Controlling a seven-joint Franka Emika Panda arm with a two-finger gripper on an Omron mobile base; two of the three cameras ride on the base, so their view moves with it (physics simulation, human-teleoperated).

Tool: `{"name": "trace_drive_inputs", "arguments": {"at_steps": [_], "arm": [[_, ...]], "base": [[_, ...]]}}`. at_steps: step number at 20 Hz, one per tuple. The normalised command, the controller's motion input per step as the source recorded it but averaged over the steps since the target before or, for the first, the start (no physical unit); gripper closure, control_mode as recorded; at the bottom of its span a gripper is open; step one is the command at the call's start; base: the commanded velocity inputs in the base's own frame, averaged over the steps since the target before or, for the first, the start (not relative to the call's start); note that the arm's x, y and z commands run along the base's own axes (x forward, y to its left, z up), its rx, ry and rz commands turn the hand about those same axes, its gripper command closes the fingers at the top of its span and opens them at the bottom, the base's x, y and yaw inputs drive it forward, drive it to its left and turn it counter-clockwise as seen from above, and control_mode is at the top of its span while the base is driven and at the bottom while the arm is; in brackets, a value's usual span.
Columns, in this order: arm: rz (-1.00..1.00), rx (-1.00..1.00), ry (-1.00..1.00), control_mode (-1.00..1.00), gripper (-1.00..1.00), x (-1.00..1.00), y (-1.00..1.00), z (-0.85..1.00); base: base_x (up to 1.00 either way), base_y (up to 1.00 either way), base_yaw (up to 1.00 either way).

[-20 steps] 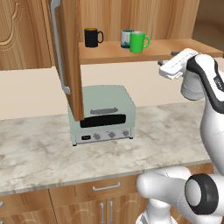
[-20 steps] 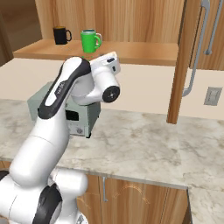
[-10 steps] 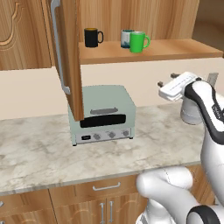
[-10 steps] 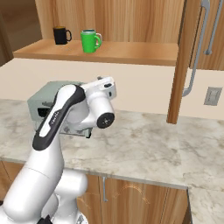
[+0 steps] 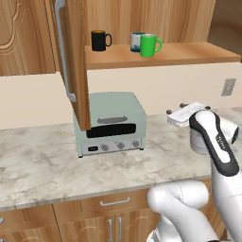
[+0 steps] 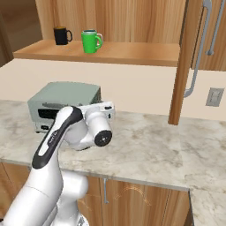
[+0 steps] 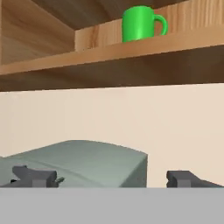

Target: Pick the mug on the counter and place it in the cabinet with the handle facing the right, like the mugs already inside.

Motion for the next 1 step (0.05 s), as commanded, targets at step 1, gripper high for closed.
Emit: {"name": "trace_drive_inputs", "arguments": {"at_steps": [1], "arm": [[0.00, 0.08, 0.21, -1.00, -1.00, 0.00, 0.00, -0.66]], "base": [[0.00, 0.00, 0.00]]}}
